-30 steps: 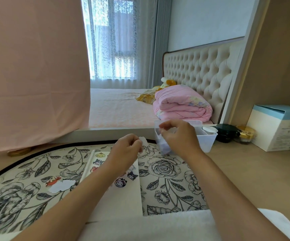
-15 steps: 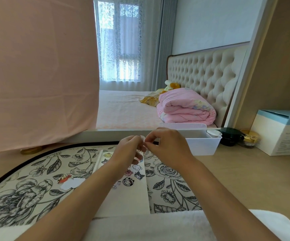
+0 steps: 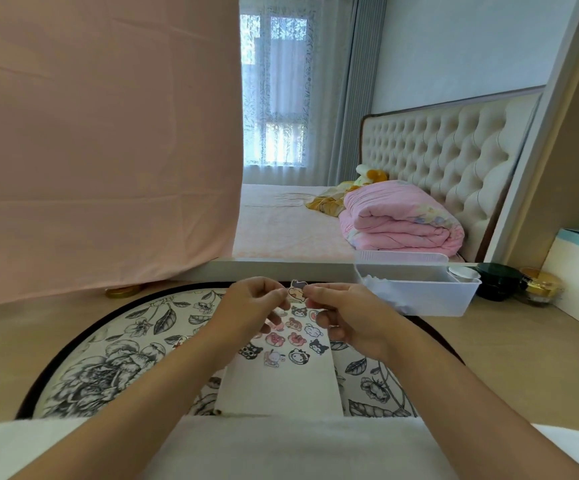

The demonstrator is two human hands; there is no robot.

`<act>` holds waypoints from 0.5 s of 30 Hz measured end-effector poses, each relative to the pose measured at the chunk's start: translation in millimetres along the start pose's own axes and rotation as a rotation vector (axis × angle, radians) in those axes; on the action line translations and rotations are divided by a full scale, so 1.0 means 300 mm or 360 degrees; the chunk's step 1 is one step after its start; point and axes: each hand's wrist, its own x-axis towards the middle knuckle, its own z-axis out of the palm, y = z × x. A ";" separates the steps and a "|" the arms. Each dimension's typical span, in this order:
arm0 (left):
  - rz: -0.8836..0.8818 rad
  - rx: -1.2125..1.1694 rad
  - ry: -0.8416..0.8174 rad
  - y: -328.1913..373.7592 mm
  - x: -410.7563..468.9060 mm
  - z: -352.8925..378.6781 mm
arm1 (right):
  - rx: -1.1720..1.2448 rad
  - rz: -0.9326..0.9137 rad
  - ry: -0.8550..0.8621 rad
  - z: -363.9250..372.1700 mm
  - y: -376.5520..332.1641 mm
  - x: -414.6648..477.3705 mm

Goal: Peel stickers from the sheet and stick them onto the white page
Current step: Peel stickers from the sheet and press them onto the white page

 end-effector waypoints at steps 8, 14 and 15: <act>0.0026 0.0027 -0.0080 -0.020 -0.086 -0.058 | -0.0120 -0.0026 -0.0041 0.077 0.006 -0.043; 0.0164 0.0294 -0.0001 -0.038 -0.120 -0.077 | -0.0496 -0.0291 0.0299 0.111 0.002 -0.093; 0.0206 0.0359 -0.0015 -0.041 -0.126 -0.077 | -0.0516 -0.0344 0.0331 0.111 -0.002 -0.104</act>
